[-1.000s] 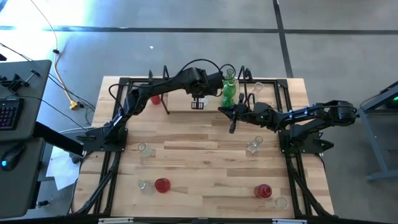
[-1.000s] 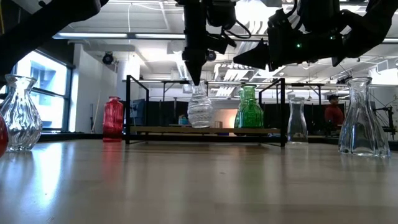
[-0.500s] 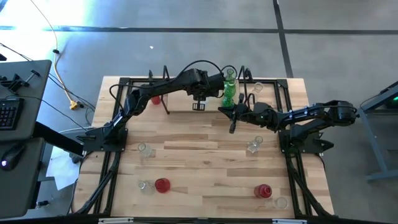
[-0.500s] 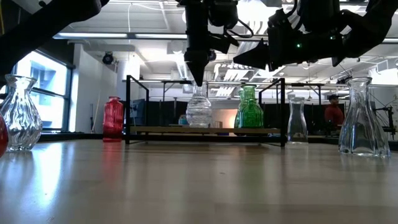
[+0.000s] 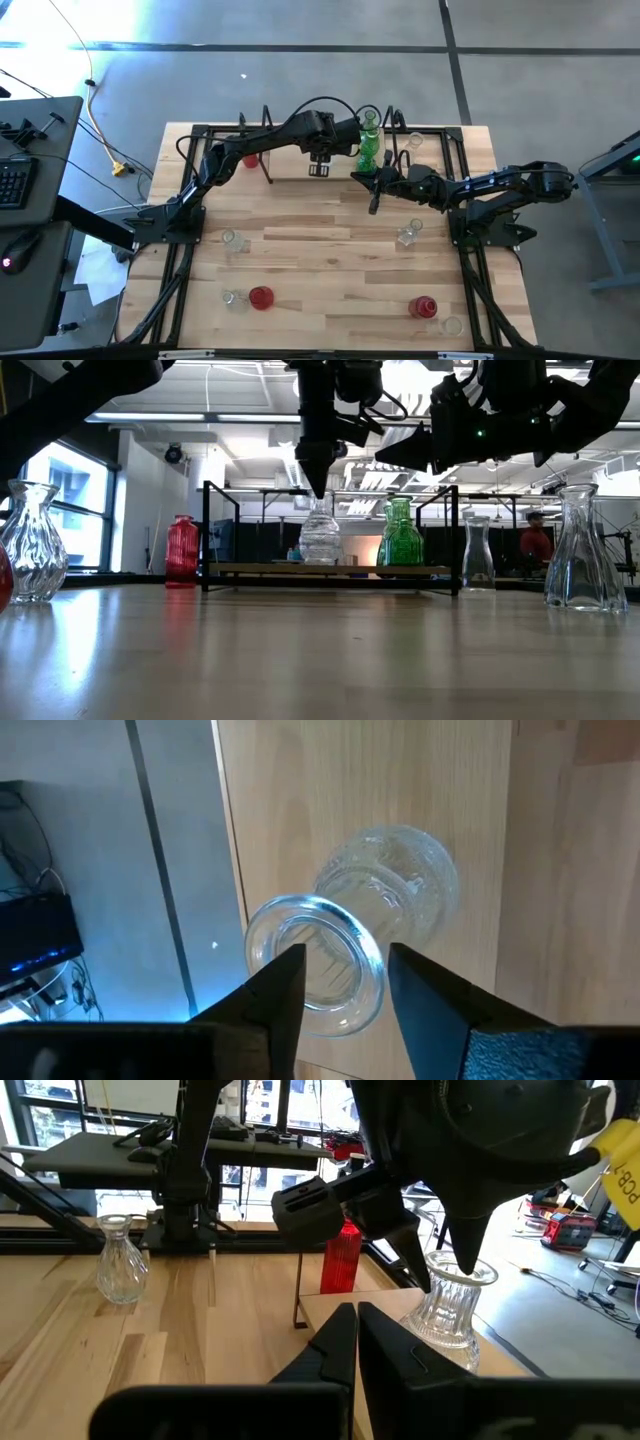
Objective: Sort vases onto shelf
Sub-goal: Put the top left transparent vase on the shelf
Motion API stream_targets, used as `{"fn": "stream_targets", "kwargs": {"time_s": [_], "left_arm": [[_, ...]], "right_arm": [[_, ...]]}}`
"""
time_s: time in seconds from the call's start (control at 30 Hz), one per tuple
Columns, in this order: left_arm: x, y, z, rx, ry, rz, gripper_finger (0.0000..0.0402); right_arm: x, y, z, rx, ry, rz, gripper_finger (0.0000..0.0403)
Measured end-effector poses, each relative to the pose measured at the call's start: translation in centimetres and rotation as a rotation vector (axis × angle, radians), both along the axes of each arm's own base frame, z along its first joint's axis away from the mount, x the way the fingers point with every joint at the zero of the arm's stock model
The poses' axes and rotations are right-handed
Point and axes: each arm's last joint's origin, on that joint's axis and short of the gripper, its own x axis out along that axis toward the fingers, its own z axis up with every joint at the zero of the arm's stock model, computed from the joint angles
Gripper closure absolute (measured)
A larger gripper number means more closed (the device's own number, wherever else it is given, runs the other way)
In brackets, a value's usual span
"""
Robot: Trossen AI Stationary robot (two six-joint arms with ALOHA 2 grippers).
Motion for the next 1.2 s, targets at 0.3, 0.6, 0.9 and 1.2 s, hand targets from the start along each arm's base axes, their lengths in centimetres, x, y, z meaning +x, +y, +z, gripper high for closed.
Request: {"fn": "stream_targets", "kwargs": {"time_s": [0.3, 0.6, 0.9, 1.2], "left_arm": [[0.3, -0.2, 0.1, 0.007, -0.026, -0.004, 0.0251], [0.6, -1.2, 0.2, 0.018, -0.026, -0.027, 0.0247], [-0.2, -1.3, 1.7, 0.072, -0.035, -0.012, 0.0247], [-2.6, -2.0, 6.2, 0.082, -0.18, 0.038, 0.0254]], "right_arm": [[0.0, 0.0, 0.0, -0.004, 0.001, 0.0, 0.0402], [0.0, 0.0, 0.0, -0.006, 0.007, 0.0, 0.0402], [0.0, 0.0, -0.1, -0.006, 0.008, 0.0, 0.0402], [0.0, 0.0, -0.1, -0.005, 0.009, 0.001, 0.0402]]}}
